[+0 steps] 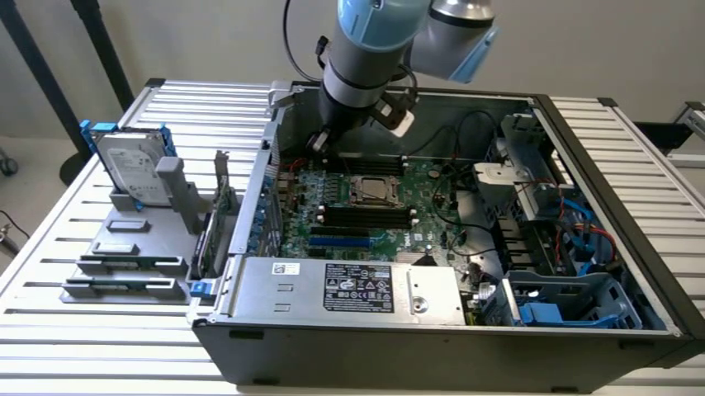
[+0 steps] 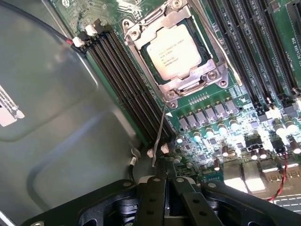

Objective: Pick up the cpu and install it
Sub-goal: 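Install the first cpu locking lever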

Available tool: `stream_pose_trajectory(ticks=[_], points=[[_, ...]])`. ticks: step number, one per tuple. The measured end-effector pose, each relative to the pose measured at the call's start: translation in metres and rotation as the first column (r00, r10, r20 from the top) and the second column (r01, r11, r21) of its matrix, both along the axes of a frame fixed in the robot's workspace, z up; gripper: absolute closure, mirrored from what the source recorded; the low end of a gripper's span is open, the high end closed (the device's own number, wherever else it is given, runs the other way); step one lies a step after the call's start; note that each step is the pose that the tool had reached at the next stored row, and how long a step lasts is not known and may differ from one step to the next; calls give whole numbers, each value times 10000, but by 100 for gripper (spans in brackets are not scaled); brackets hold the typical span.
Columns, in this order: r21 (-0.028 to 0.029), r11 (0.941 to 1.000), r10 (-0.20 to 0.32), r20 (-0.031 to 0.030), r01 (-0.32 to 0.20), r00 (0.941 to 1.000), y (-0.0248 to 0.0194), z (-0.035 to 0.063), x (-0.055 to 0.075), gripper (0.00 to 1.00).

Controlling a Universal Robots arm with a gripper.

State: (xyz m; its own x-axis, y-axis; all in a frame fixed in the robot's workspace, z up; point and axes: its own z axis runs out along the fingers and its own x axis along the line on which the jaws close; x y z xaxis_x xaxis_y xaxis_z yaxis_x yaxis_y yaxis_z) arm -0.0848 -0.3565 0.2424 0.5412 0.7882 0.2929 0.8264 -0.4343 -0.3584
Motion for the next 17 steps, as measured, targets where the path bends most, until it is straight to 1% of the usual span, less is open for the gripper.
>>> stream_pose_trajectory(ticks=[5,7,9,11,13,17], points=[[128,9997,-184,0,184,9998,-17,5,1,89],[193,9996,-210,-1,210,9998,-25,9,9,89],[240,9995,-218,-4,218,9998,-32,12,35,89],[302,9993,-219,-5,219,9998,-36,11,84,89],[332,9992,-223,-5,223,9998,-39,-11,113,89],[333,9992,-238,14,238,9997,-40,-82,120,89]])
